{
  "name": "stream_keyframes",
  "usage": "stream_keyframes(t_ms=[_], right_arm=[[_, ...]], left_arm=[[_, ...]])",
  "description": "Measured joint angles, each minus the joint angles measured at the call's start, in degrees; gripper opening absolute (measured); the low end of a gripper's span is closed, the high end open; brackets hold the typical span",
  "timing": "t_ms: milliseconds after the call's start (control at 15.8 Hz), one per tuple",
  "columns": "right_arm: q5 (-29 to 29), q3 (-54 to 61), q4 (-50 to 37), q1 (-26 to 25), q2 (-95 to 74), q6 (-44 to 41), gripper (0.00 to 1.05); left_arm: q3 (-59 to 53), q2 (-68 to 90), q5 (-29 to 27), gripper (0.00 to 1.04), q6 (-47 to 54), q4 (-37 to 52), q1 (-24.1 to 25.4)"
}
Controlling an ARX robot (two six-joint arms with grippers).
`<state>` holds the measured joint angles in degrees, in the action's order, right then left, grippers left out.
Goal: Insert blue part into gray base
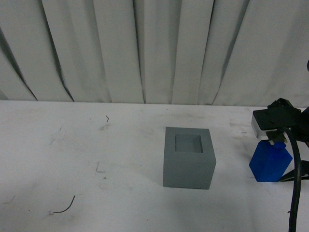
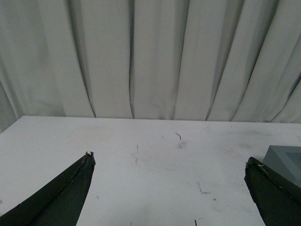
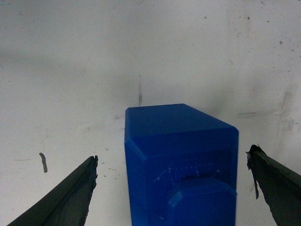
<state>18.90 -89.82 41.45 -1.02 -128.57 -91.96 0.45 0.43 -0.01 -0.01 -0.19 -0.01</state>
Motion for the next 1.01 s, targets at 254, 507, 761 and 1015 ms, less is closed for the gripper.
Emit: stream_keyframes(t_ms=[254, 507, 761, 1015], right_arm=[[0.90, -0.87, -0.57, 0.66, -0.85, 0.50, 0.60], [1.36, -1.22, 0.39, 1.03, -0.85, 0.66, 0.48], [1.70, -1.46, 1.66, 1.01, -0.83, 1.14, 0.48], [2.54, -1.88, 6.45, 1.01, 2.49, 2.14, 0.47]], left_arm=[[0.00, 0.00, 0.02, 0.98, 0.02, 0.00, 0.00], [0.00, 0.00, 0.00, 0.98, 0.00, 0.00, 0.00], [0.00, 0.00, 0.00, 0.98, 0.00, 0.00, 0.00], [0.00, 0.00, 0.00, 0.98, 0.00, 0.00, 0.00]])
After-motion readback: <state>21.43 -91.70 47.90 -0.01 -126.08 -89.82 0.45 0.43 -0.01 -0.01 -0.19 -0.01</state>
